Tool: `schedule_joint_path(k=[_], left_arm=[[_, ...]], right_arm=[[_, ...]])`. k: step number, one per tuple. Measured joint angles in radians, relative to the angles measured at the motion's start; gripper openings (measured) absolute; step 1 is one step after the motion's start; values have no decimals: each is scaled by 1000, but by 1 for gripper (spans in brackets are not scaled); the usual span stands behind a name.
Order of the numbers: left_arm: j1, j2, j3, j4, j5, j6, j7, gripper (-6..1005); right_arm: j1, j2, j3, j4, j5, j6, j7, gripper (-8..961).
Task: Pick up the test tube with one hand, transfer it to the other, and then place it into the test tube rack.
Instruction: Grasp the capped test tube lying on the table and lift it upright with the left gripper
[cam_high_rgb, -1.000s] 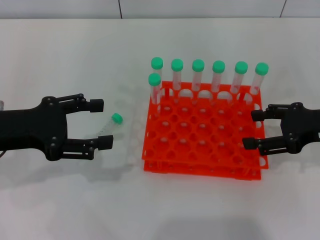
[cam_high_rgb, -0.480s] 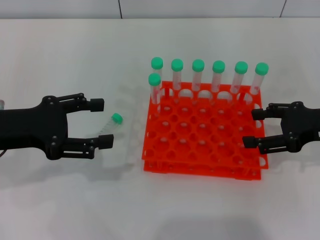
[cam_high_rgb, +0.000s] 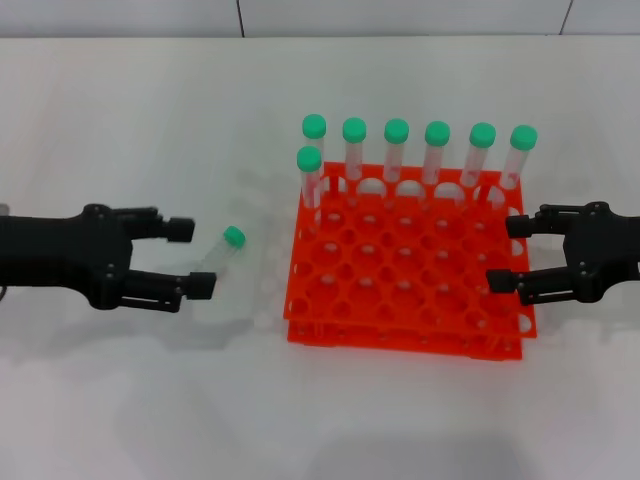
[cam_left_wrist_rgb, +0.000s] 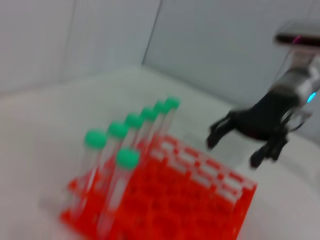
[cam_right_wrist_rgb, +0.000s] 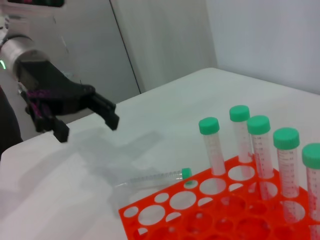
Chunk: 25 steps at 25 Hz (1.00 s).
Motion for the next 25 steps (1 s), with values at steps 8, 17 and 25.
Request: schedule_joint_path(k=[8,17,25], left_arm=[[-90,38,-4,9,221,-34,-209,831],[-189,28,6,6,413,-99,-337,819],[-247,27,94,-6,526,-118,-443,809]], right_arm=[[-1,0,-2,1,17,0,0,844],[1,0,-4,1,35,1,0,843],[2,1,-7,1,62,2,1,843]])
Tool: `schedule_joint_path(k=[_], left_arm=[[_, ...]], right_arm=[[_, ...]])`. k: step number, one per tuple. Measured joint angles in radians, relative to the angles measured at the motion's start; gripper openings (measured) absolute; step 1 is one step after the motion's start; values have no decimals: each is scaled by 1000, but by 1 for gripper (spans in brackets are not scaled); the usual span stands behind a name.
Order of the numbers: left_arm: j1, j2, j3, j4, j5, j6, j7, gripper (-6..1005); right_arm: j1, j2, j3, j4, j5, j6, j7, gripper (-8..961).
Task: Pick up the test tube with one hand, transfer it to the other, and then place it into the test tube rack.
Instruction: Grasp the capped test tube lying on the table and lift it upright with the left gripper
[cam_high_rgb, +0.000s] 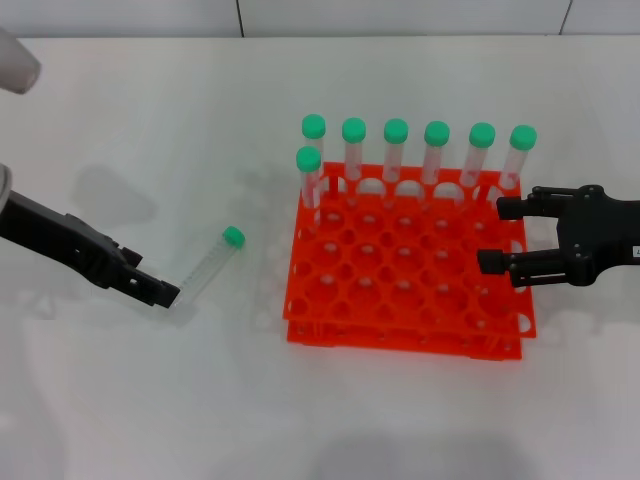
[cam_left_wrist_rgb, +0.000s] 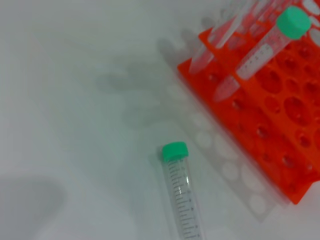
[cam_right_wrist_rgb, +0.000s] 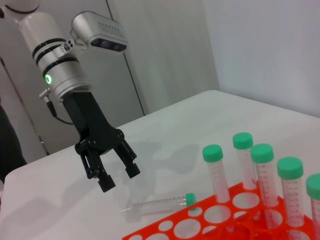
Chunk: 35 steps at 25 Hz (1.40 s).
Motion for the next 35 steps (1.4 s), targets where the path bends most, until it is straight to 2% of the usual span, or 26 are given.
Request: schedule_joint_path(k=[25,35], left_arm=[[-24,-11,28,-64,44,-60,-35,776],[-68,-12,76,-86,80,-88,-87,763]], right_arm=[[5,0,-5,0,1,-10,-1,844],[6,0,-15,-2,1,-17,-1,844]])
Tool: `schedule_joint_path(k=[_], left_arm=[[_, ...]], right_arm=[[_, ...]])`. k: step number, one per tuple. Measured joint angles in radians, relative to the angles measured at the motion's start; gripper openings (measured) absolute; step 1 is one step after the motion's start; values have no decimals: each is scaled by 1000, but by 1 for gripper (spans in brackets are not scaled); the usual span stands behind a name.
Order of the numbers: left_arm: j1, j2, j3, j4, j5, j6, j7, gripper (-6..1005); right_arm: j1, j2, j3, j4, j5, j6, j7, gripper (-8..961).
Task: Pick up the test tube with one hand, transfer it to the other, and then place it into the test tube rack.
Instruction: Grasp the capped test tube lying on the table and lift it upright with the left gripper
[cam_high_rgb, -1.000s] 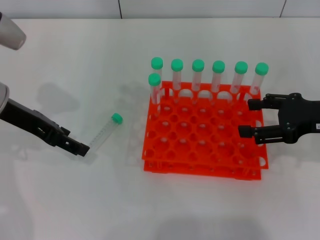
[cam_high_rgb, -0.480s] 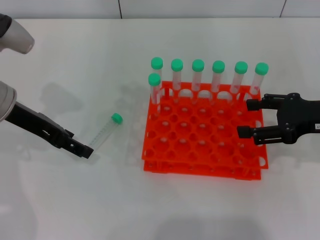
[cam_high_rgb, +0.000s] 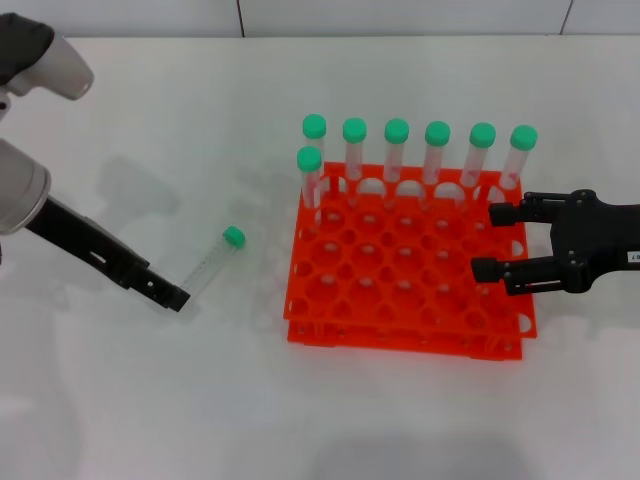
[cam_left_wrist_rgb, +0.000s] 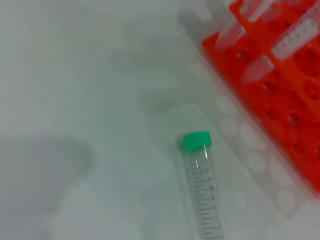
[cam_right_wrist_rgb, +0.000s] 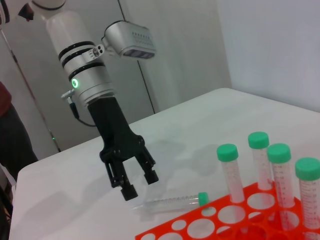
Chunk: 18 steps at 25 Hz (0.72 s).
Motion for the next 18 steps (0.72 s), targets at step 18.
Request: schedule_joint_path(k=[18], left_arm=[[-50,-24,112,-64,24,-60,-51,650]], right_arm=[[-8,0,-1,1,0,-3,0,844]])
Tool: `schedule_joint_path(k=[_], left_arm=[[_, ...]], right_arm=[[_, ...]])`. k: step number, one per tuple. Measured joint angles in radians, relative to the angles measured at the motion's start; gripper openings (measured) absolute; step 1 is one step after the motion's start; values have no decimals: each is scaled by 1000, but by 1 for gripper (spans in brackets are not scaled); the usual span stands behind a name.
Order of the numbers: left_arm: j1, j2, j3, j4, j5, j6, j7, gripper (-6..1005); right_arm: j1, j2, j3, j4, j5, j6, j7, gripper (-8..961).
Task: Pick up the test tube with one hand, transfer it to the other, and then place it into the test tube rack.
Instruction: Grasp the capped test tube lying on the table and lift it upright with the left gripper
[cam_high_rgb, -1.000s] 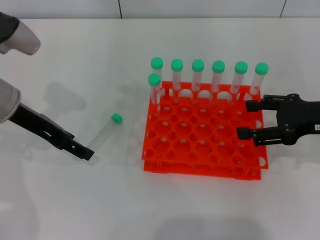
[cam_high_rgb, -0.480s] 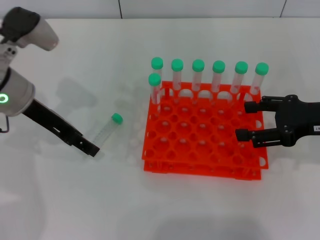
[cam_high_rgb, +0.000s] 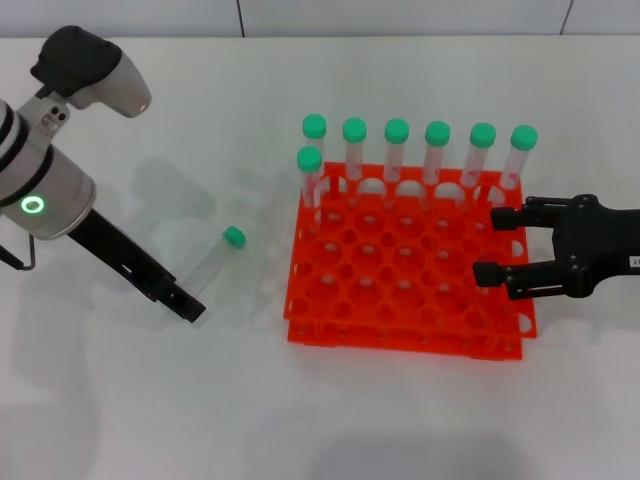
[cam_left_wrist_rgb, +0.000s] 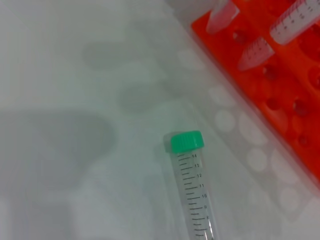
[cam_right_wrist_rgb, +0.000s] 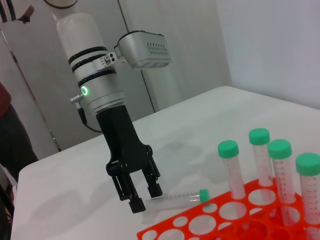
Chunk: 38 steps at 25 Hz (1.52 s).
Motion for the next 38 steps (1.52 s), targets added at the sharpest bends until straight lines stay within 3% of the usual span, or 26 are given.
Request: schedule_joint_path(k=[9,14,38], left_arm=[[2,0,-1,-3,1,-1,-18,646],[2,1,0,-8,7,-13,-31,464],[3,0,3,-13,10,-36,-40,385]], right_arm=[[-1,0,0,1,0,-1,0,843],[-2,0,0,1,0,-1,0,843],[-3,0,0,1,0,-1,-4,843]])
